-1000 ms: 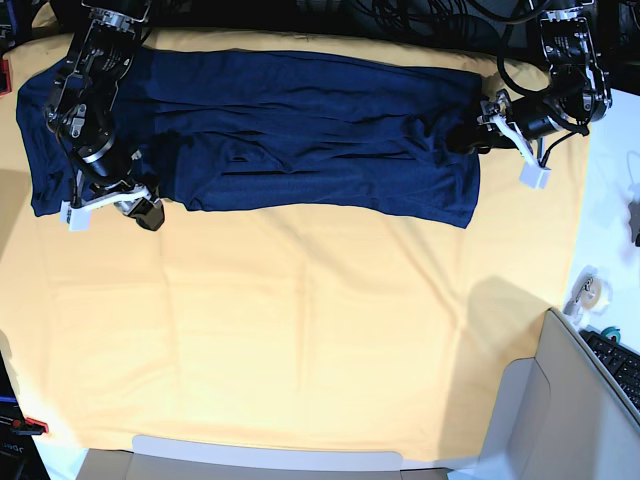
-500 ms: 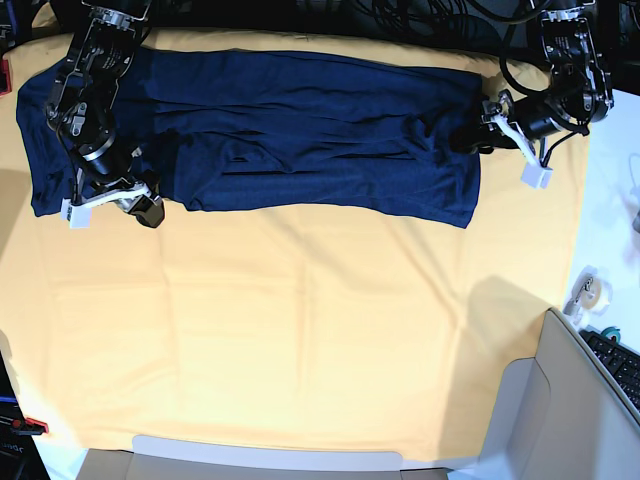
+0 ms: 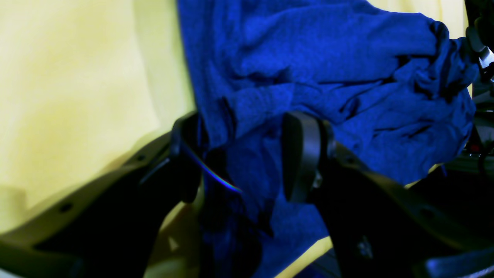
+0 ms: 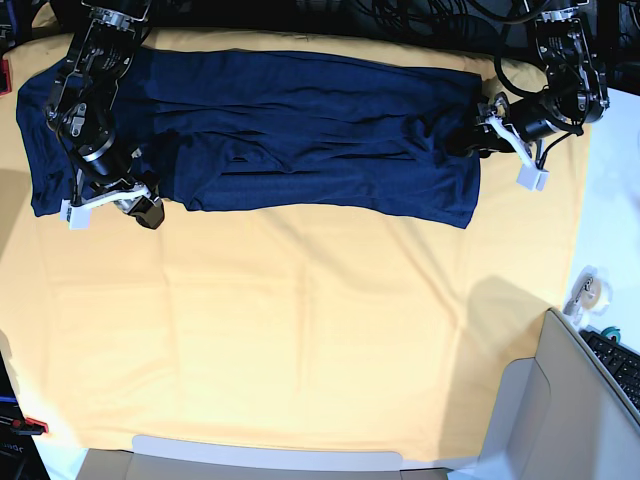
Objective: Fold the T-shirt properly
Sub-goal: 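Slide the left gripper inward along the shirt's folded edge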
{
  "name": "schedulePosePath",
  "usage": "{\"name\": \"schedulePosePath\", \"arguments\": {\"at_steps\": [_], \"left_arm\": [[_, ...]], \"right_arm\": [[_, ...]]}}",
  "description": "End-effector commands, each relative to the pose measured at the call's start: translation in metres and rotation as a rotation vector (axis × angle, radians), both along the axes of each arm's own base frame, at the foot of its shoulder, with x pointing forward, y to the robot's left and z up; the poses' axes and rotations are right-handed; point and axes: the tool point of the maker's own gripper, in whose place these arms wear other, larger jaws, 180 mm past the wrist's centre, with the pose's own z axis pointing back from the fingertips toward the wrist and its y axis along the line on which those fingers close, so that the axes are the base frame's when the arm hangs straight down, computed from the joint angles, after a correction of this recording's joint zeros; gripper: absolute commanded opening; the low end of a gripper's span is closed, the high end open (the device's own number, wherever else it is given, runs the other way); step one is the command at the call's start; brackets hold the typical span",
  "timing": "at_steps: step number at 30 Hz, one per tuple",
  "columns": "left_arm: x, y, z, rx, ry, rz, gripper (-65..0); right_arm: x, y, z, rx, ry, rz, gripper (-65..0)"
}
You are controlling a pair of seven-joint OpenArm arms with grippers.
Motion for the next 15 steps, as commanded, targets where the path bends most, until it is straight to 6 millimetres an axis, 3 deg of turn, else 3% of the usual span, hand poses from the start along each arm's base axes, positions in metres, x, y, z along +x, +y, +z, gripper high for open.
{"name": "schedulePosePath", "arguments": {"at_steps": [1, 7, 15], "left_arm": [[-0.003, -0.005, -0.003, 0.015, 0.017, -0.032, -33.5], [-0.008, -0.033, -0.008, -0.027, 0.034, -0.085, -33.5], [-0.008, -0.034, -0.008, -0.032, 0.033, -0.082, -33.6]], "right_arm": [[0.008, -0.003, 0.016, -0.007, -0.058, 0.000, -41.0], [0.008, -0.002, 0.016, -0.007, -0.060, 0.000, -41.0], [0.008, -0.002, 0.016, -0.006, -0.059, -0.001, -41.0]]}}
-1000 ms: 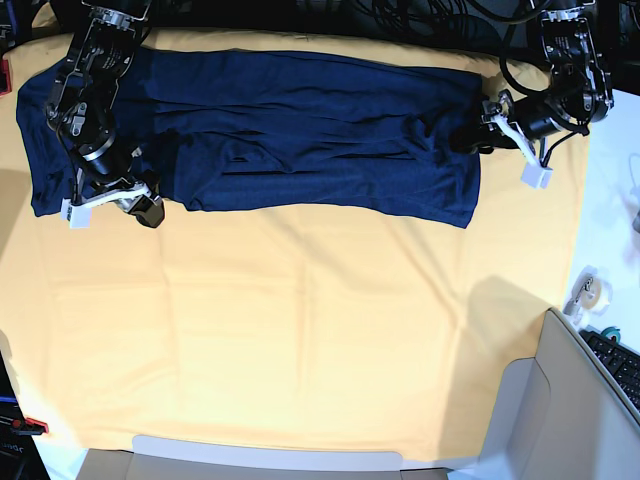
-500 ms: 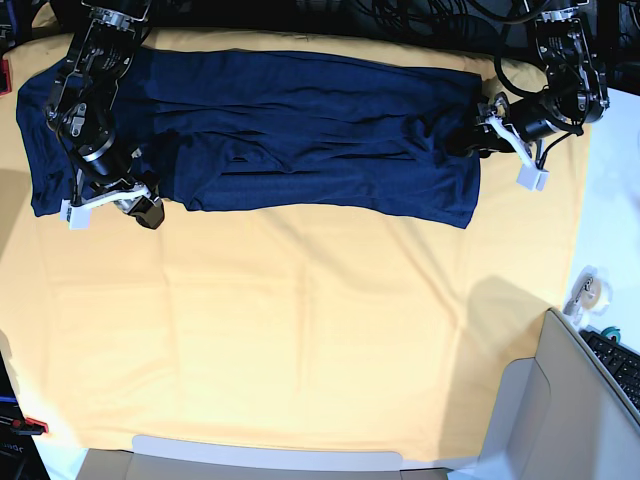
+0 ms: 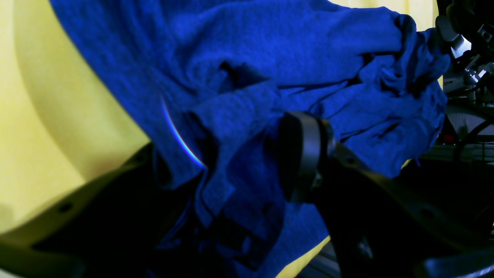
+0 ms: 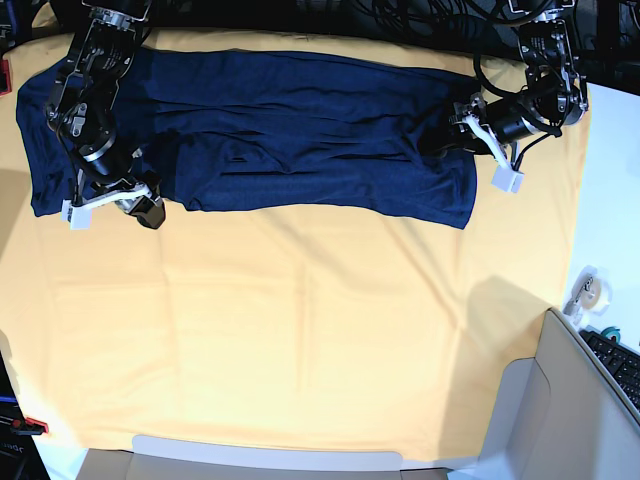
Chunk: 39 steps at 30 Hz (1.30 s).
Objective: Fold the T-shirt properly
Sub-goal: 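Slide the left gripper inward along the shirt's folded edge, then grasp the strip's end with the left gripper and lift it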
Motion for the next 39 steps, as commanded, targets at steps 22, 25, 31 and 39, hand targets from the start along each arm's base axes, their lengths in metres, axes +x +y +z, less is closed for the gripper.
{"name": "schedulePosePath", "arguments": {"at_steps": [22, 25, 31, 39], "left_arm": [[0.013, -0.015, 0.042, 0.063, -0.254, -0.148, -65.0], [0.013, -0.038, 0.050, 0.036, -0.285, -0.194, -65.0], [0.000, -0.098, 0.059, -0.042, -0.312, -0.349, -65.0], [0.004, -0.182, 0.088, -0.167, -0.419, -0.560, -65.0]], "right_arm": [[0.010, -0.017, 0.024, -0.032, -0.078, -0.024, -41.0], [0.008, -0.036, 0.027, -0.047, -0.084, -0.071, -41.0], [0.000, -0.074, 0.037, -0.074, -0.100, -0.167, -41.0], [-0.013, -0.105, 0.041, -0.114, -0.096, -0.233, -41.0]]}}
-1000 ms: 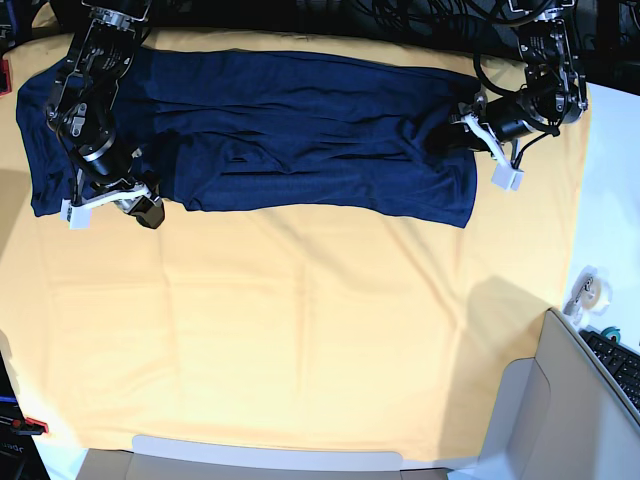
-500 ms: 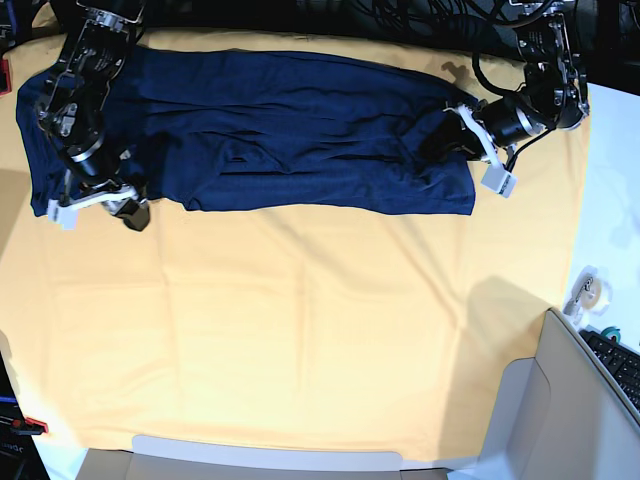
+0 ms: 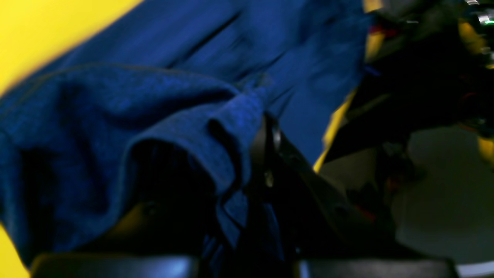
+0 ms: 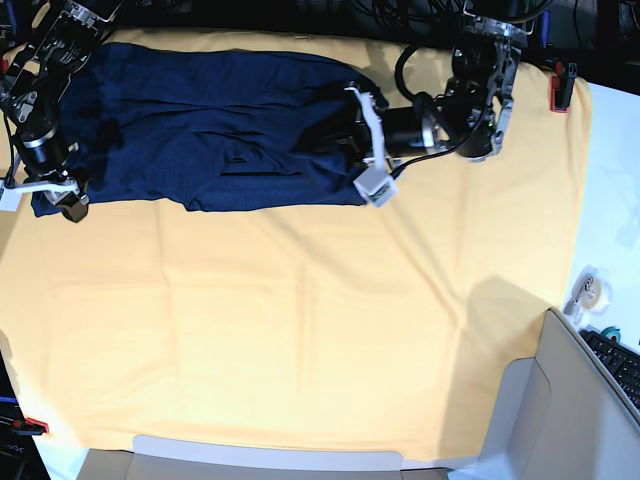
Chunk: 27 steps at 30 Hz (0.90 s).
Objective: Fold the T-shirt properly
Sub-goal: 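Grasp the strip's end with the left gripper and lift it, then fold the held end over the strip toward the right gripper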
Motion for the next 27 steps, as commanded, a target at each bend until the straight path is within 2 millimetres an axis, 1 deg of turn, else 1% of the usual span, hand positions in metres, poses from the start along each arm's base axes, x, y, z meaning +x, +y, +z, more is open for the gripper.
{"name": "schedulePosePath", "arguments": {"at_steps": [1, 4, 7, 10, 13, 18, 19, 21, 23, 24, 27], "left_arm": [[0.007, -0.006, 0.014, -0.038, -0.027, 0.002, -65.0], [0.014, -0.020, 0.011, -0.042, 0.006, 0.000, -65.0], [0.016, -0.039, 0.012, -0.067, 0.012, -0.036, -65.0], [0.018, -0.051, 0.002, -0.067, 0.056, -0.038, -65.0], [0.011, -0.061, -0.002, -0.073, 0.073, -0.064, -65.0], [0.000, -0.077, 0.000, -0.079, 0.064, -0.126, -65.0], [-0.001, -0.082, 0.004, -0.092, 0.063, -0.132, -65.0], [-0.001, -0.088, 0.006, -0.105, 0.065, -0.132, -65.0], [-0.002, -0.091, 0.003, -0.094, 0.066, -0.133, -65.0], [0.001, -0.096, 0.005, -0.095, 0.053, -0.135, -65.0], [0.003, -0.101, -0.006, -0.049, 0.048, -0.138, -65.0]], "right_arm": [[0.008, -0.003, 0.018, -0.025, -0.059, 0.005, -41.0], [0.006, -0.003, 0.017, -0.025, -0.054, 0.005, -41.0], [0.004, -0.006, 0.016, -0.036, -0.045, 0.007, -41.0], [0.004, -0.006, 0.016, -0.038, -0.045, 0.008, -41.0], [0.003, -0.006, 0.016, -0.038, -0.043, 0.008, -41.0], [0.003, -0.006, 0.016, -0.038, -0.043, 0.008, -41.0], [0.003, -0.006, 0.016, -0.038, -0.043, 0.008, -41.0], [0.003, -0.006, 0.016, -0.038, -0.043, 0.008, -41.0], [0.003, -0.006, 0.015, -0.036, -0.043, 0.007, -41.0], [0.003, -0.005, 0.015, -0.035, -0.043, 0.007, -41.0], [0.003, -0.005, 0.015, -0.034, -0.042, 0.007, -41.0]]}}
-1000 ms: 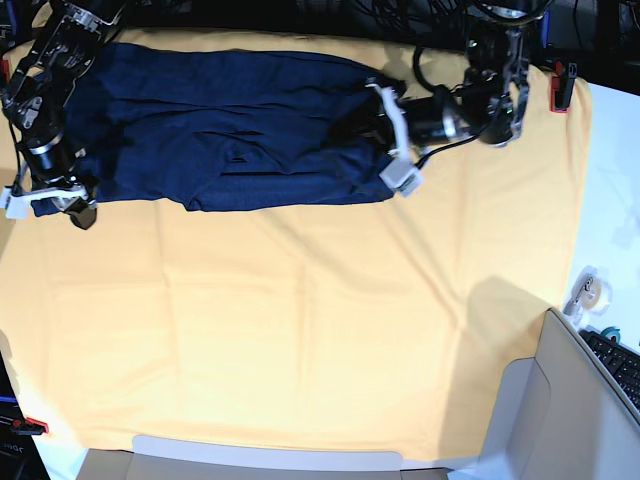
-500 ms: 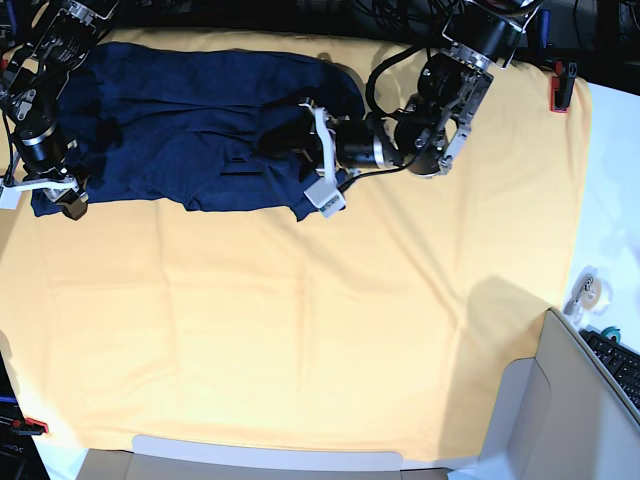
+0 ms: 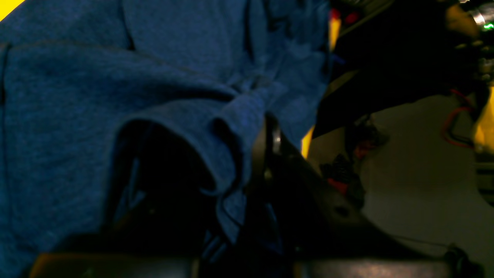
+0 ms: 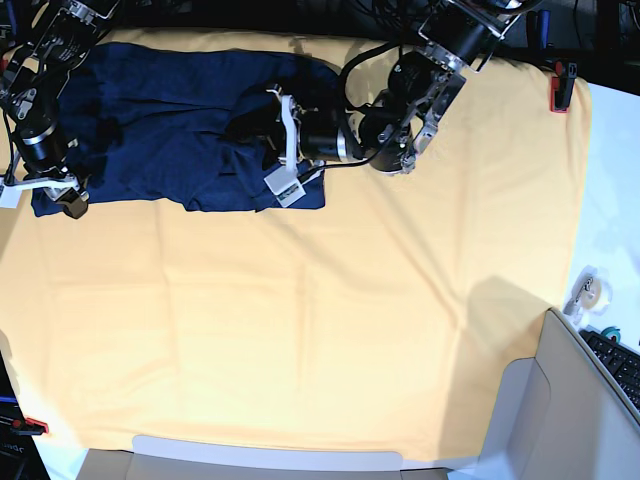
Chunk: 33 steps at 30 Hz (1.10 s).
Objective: Fold the T-shirt properly
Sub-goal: 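Fold the held end over the strip toward the right gripper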
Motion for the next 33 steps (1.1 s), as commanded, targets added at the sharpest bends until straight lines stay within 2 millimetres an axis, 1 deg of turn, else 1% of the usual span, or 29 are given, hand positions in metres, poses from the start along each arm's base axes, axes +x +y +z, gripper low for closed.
{"name": "schedulePosePath", "arguments": {"at_steps": [1, 5, 17, 20, 24, 26, 31, 33], "left_arm": [[0.007, -0.008, 0.013, -0.040, -0.035, 0.003, -65.0], [0.008, -0.013, 0.009, -0.003, -0.068, -0.005, -65.0], [0.009, -0.015, 0.011, -0.009, -0.071, -0.004, -65.0], [0.009, -0.019, 0.014, -0.021, -0.071, -0.005, -65.0], [0.009, -0.020, 0.015, -0.022, -0.071, -0.006, -64.6], [0.009, -0.020, 0.015, -0.022, -0.071, -0.006, -60.9], [0.007, -0.020, 0.014, -0.023, -0.067, -0.005, -46.2], [0.007, -0.020, 0.014, -0.023, -0.067, -0.005, -42.6]], "right_arm": [[0.007, -0.004, 0.017, -0.028, -0.054, 0.003, -41.0], [0.007, -0.004, 0.017, -0.028, -0.054, 0.003, -41.0], [0.004, -0.003, 0.014, -0.025, -0.046, 0.003, -41.0], [0.004, -0.003, 0.013, -0.024, -0.045, 0.003, -41.0], [0.004, -0.003, 0.013, -0.024, -0.045, 0.003, -41.0], [0.004, -0.003, 0.013, -0.024, -0.045, 0.003, -41.0], [0.004, -0.003, 0.013, -0.024, -0.045, 0.003, -41.0], [0.004, -0.003, 0.013, -0.024, -0.045, 0.003, -41.0]]}}
